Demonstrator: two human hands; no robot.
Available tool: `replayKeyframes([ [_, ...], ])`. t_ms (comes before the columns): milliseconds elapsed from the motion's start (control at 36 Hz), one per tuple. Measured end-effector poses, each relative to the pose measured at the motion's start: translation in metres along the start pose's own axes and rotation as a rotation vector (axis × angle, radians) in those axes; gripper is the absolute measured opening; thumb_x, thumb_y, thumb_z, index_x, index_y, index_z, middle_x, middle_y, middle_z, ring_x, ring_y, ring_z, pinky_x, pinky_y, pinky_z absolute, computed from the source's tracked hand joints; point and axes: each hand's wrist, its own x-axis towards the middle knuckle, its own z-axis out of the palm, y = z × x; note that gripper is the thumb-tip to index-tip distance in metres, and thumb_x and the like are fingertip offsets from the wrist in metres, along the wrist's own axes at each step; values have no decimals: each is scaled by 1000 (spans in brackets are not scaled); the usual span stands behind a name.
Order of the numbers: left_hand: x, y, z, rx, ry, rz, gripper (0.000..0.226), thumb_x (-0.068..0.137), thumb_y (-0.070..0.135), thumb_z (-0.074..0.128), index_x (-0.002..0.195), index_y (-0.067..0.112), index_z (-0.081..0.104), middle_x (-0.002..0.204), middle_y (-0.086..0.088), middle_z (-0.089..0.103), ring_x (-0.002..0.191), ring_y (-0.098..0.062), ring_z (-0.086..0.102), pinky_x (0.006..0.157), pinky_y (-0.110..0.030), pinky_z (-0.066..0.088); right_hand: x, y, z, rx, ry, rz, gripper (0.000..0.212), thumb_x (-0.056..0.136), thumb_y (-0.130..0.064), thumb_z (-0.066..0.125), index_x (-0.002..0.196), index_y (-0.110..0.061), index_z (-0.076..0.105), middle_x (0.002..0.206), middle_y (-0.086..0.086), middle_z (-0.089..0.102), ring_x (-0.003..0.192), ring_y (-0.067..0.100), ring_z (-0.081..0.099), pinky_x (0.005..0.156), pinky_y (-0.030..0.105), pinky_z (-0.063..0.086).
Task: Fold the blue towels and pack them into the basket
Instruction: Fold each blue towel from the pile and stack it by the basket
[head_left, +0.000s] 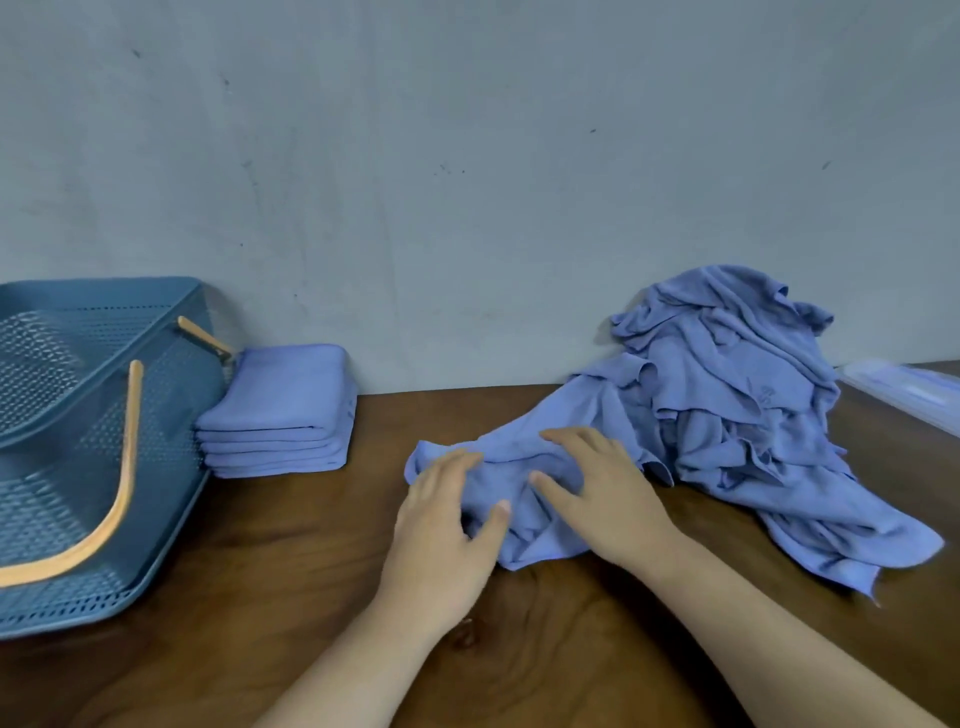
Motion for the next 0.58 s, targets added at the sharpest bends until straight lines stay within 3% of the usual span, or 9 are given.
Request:
replayKeyframes([
  [83, -4, 4, 1, 127, -110, 35, 75, 89, 66, 67, 155, 42, 39, 144, 39, 31, 139, 12, 29, 117, -20, 32, -1, 0, 9, -142, -82, -14, 68, 94, -76, 48, 153, -42, 45, 150, -19, 50, 135, 15, 44, 110, 39, 43],
  [167, -4, 9, 2, 223, -148, 48, 86, 83, 78, 66, 157, 46, 34, 141, 44, 33, 127, 23, 24, 117, -21, 28, 0, -2, 13, -128, -85, -50, 50, 95, -67, 55, 137, -40, 59, 125, -18, 62, 117, 10, 52, 98, 35, 48],
  [222, -3, 9, 2, 189, -106, 17, 72, 82, 79, 64, 146, 56, 40, 124, 46, 45, 116, 18, 40, 108, -22, 36, 0, -8, 10, -37, -106, -55, 23, 94, -52, 62, 112, -38, 67, 103, -14, 64, 99, 6, 57, 86, 35, 52],
  [278, -2, 8, -2, 175, -19, -11, 56, 87, 80, 54, 137, 58, 45, 106, 32, 60, 100, 7, 55, 96, -25, 43, -2, -14, 8, -3, -147, -97, 11, 92, -46, 63, 98, -36, 66, 94, -13, 63, 89, 6, 59, 78, 39, 54],
  [333, 0, 7, -7, 241, 43, 34, 44, 96, 70, 46, 135, 51, 51, 87, 22, 64, 82, 0, 59, 83, -24, 41, -2, -17, 7, 54, -198, -163, 6, 90, -38, 65, 95, -39, 66, 94, -14, 63, 89, 5, 61, 78, 40, 55],
  [389, 5, 9, -15, 346, 105, 120, 33, 101, 60, 43, 126, 46, 59, 76, 18, 60, 75, -3, 57, 76, -26, 39, -1, -20, 2, 134, -271, -262, 19, 87, -22, 69, 96, -39, 70, 98, -15, 64, 97, 4, 63, 85, 35, 53],
  [472, 16, 2, -24, 401, 110, 148, 31, 98, 57, 44, 115, 42, 66, 90, 21, 61, 88, -5, 55, 82, -35, 47, 0, -25, -16, 252, -486, -335, 32, 87, -6, 70, 101, -35, 77, 107, -16, 67, 106, 7, 66, 96, 31, 53],
  [583, 26, -17, -34, 287, -270, 51, 45, 97, 68, 37, 126, 49, 66, 123, 36, 60, 116, 2, 53, 104, -38, 46, -1, -26, -37, 336, -788, -358, 25, 96, -7, 72, 111, -26, 79, 110, -4, 73, 107, 15, 69, 105, 44, 52],
])
